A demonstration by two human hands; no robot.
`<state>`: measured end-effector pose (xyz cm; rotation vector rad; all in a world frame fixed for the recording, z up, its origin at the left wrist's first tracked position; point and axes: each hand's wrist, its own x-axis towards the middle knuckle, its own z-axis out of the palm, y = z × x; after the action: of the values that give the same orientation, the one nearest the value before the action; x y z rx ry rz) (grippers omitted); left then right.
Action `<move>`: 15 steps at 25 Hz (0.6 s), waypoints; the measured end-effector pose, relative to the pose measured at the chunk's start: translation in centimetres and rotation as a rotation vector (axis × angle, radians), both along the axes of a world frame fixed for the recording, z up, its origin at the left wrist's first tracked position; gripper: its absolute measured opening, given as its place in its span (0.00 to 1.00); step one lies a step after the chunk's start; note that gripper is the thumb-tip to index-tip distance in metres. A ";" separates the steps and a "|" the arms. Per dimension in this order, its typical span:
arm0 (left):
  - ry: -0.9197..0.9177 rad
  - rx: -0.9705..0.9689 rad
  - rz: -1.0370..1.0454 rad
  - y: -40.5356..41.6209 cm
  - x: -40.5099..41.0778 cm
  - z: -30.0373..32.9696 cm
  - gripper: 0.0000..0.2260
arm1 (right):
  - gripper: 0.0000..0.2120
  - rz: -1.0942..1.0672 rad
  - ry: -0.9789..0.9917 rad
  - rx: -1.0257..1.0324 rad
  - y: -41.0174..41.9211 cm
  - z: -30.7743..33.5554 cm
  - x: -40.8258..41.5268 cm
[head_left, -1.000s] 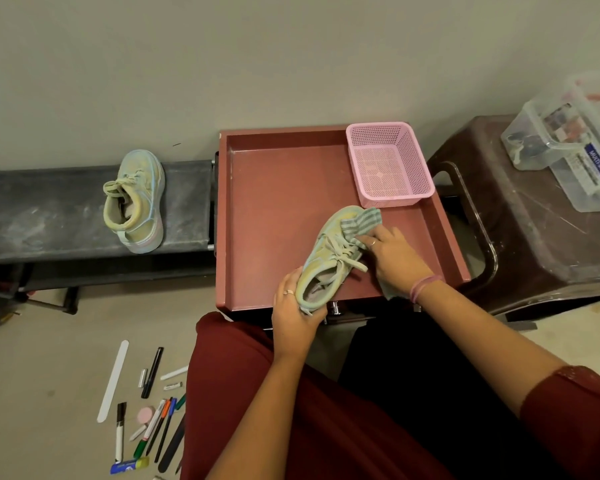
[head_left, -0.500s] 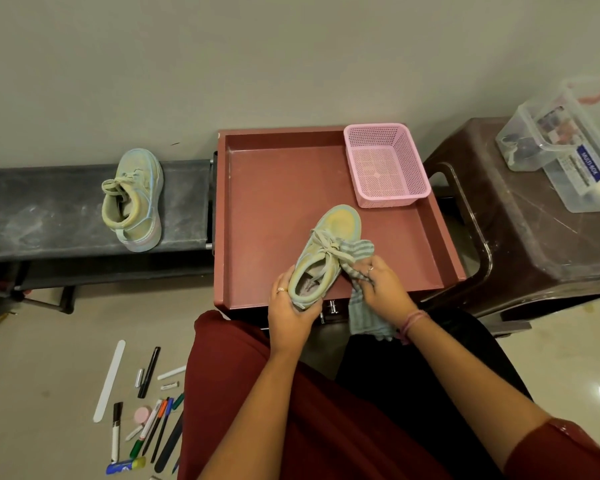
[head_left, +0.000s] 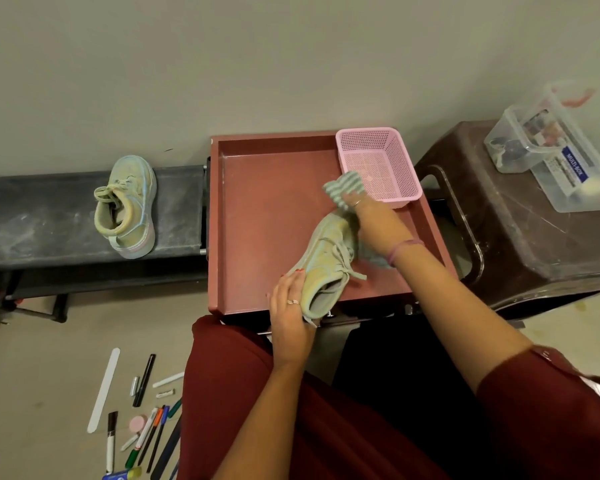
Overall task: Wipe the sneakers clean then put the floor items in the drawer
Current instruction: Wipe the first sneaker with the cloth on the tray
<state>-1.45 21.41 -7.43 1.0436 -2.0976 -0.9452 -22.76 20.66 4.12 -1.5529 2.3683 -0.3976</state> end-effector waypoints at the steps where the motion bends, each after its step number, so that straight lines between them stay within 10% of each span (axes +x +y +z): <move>1: -0.023 0.001 0.002 0.1 0.0 -0.1 0.40 | 0.23 0.090 0.091 0.145 -0.6 -0.7 0.8; 7: -0.126 -0.078 -0.041 0.6 0.1 0.0 0.39 | 0.23 0.657 0.044 0.325 0.7 -1.2 3.7; 15: -0.121 0.028 0.014 0.5 0.0 0.3 0.40 | 0.33 0.525 0.098 0.296 0.8 -0.1 -1.1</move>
<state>-1.47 21.89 -7.09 1.1537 -2.1775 -0.9284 -23.88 21.42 4.01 -1.9782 1.8642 0.1406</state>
